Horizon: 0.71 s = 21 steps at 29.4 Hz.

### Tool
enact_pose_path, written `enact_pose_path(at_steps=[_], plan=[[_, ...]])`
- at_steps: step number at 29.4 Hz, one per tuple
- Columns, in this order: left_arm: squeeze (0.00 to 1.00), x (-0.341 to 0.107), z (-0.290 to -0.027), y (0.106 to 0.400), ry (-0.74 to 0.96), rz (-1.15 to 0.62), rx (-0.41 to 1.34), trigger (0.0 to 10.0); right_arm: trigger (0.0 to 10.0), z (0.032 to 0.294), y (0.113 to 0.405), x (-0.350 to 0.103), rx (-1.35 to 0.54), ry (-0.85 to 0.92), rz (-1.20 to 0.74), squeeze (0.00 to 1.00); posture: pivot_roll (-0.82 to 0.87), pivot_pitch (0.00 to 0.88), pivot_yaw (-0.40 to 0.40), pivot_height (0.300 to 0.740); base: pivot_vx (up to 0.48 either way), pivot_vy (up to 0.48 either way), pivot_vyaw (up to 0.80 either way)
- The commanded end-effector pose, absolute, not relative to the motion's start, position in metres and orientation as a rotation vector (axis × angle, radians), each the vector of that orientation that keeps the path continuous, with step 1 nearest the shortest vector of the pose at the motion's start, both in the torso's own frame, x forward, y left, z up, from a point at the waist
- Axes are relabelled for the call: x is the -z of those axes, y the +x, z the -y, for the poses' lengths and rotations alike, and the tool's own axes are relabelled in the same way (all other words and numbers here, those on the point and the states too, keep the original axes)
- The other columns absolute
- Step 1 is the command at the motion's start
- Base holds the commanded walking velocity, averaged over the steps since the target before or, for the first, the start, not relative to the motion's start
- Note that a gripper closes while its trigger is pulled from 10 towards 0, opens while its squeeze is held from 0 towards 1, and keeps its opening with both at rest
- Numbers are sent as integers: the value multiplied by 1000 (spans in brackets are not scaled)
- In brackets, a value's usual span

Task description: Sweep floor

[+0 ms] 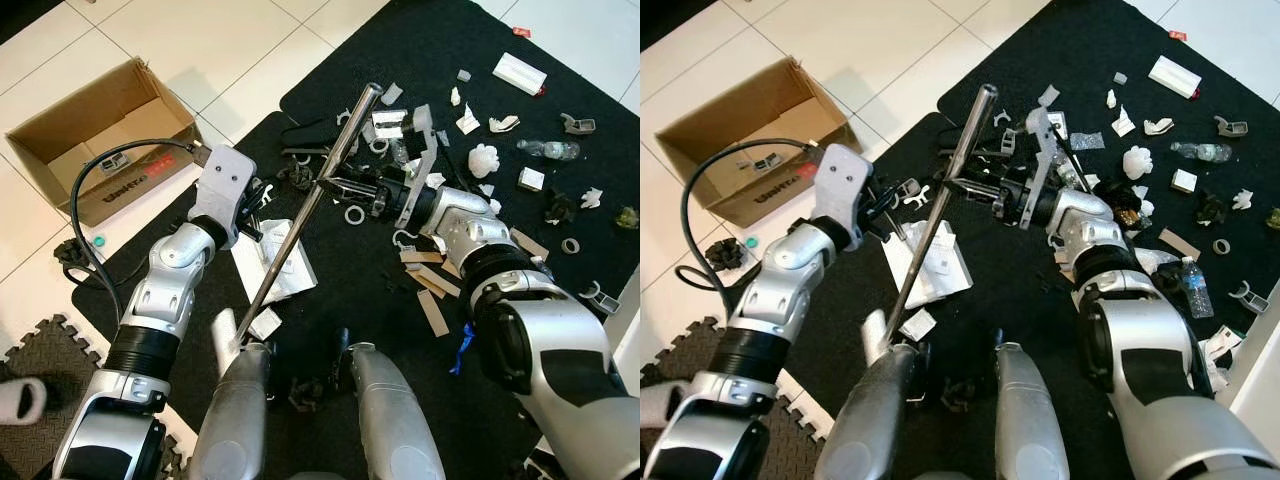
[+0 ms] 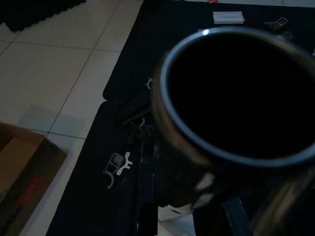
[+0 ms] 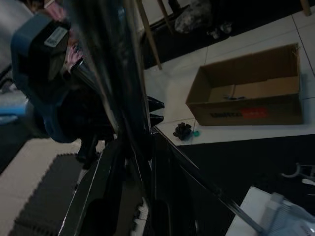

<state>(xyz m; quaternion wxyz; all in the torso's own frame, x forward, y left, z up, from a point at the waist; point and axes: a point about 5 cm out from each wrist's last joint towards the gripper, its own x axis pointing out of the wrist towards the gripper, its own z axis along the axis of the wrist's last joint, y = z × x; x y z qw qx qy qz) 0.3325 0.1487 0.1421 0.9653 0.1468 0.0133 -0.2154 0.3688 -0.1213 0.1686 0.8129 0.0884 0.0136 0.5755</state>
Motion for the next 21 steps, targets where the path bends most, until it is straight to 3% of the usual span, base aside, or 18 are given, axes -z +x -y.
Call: enact_pose_path(at_steps=[1,5,8,15,18,21], plan=[[0,-102,-155,322,289,-206,424,10000,10000,122,365,-162,-1250,160,-43,0,133,327,-54,740,0,0,0],[0,-102,-154,322,285,-205,428,10000,10000,121,369,-161,-1145,-6,-32,0,131,326,-56,740,0,0,0],[0,-102,-154,322,283,-205,429,10000,10000,123,374,-165,-1069,-35,-7,0,132,329,-56,740,0,0,0],[0,-101,-154,320,280,-208,428,10000,10000,125,375,-171,-1093,-71,12,0,133,331,-60,740,0,0,0],[0,-99,-152,320,277,-209,430,10000,10000,121,377,-181,-1043,-173,113,0,132,331,-60,740,0,0,0],[0,-100,-150,321,276,-207,434,10000,10000,119,380,-189,-1026,-162,157,0,132,331,-60,740,0,0,0]])
